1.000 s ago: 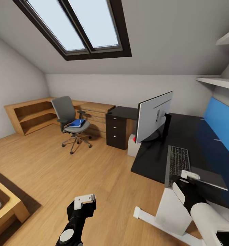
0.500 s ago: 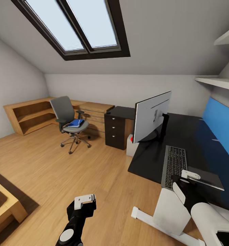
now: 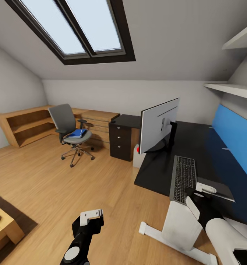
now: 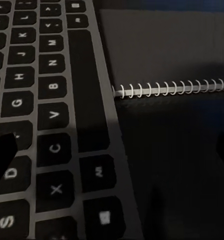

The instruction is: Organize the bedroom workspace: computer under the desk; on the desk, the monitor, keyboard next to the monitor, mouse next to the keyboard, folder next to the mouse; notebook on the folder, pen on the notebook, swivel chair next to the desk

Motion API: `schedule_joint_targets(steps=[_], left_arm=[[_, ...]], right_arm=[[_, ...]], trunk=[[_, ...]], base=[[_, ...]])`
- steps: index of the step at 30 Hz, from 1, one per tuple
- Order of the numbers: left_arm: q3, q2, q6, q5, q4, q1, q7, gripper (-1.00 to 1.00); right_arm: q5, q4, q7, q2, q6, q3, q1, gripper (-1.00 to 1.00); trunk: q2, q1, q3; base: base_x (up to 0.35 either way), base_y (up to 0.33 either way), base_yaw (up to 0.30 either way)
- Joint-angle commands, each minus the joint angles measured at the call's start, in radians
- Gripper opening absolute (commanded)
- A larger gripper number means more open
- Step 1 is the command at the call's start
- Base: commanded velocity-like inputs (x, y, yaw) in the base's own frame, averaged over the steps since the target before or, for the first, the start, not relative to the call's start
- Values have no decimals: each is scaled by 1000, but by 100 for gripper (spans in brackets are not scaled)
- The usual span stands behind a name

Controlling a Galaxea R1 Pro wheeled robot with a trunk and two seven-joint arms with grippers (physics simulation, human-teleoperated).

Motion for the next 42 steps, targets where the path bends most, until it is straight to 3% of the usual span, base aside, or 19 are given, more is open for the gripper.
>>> schedule_joint_targets(steps=[1, 19, 42], left_arm=[[-1, 0, 3, 9, -2, 0, 8, 100], [0, 0, 3, 9, -2, 0, 8, 100], [-7, -2, 1, 9, -12, 0, 39, 100]], right_arm=[[-4, -2, -5, 0, 5, 2, 0, 100], [-5, -2, -4, 0, 5, 5, 0, 100], [-6, -2, 4, -1, 5, 3, 0, 100]], trunk=[[-1, 0, -1], [-1, 0, -1], [-1, 0, -1]], base=[[0, 0, -82], [0, 0, -30], [0, 0, -243]])
